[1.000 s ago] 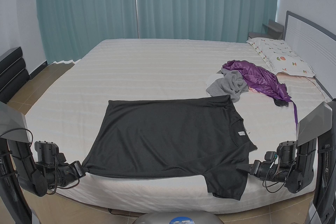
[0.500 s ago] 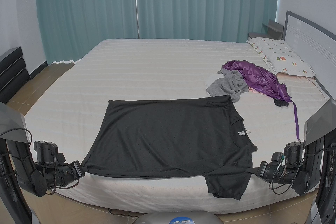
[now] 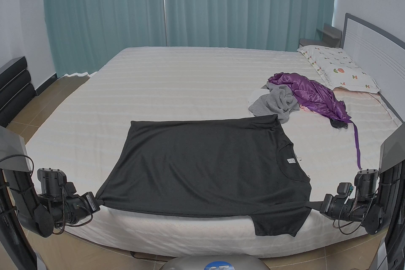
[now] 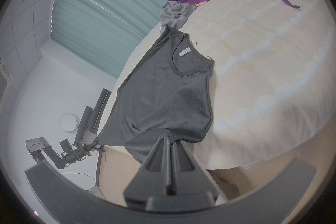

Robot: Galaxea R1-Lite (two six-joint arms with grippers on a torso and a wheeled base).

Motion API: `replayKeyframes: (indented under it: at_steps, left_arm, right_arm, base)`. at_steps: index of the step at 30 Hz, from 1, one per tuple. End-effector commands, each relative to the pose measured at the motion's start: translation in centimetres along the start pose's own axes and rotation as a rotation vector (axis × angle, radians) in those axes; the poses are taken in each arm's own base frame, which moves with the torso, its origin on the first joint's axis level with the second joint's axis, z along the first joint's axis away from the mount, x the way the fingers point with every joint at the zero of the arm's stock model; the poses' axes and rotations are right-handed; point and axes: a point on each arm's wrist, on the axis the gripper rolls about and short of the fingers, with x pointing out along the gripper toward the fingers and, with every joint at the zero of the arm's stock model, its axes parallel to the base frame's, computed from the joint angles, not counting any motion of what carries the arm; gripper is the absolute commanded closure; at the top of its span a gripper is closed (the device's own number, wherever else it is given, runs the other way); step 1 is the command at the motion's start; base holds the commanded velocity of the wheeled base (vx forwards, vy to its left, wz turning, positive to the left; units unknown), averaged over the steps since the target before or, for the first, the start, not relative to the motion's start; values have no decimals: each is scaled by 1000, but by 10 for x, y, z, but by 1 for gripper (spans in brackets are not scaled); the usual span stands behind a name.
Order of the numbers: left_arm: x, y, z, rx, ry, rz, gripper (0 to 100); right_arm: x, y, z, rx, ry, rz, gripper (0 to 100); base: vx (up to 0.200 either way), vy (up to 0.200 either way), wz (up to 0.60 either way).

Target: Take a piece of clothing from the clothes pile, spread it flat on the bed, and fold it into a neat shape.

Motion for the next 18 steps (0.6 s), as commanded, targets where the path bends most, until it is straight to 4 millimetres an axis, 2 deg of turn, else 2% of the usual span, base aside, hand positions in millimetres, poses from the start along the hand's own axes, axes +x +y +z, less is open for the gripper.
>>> replayKeyframes:
  at_steps: [1, 13, 18]
  left_arm:
    - [-3, 0, 0, 2, -3, 1, 100]
    - [-10, 0, -10, 51, 26, 9, 100]
    - [-13, 2, -14, 47, 43, 17, 100]
  right_arm:
    - [-5, 2, -5, 5, 29, -14, 100]
    - [-22, 7, -9, 7, 97, -53, 100]
    - [-23, 5, -12, 8, 122, -72, 100]
  base:
    - [0, 0, 0]
    - [0, 0, 0]
    - [0, 0, 0]
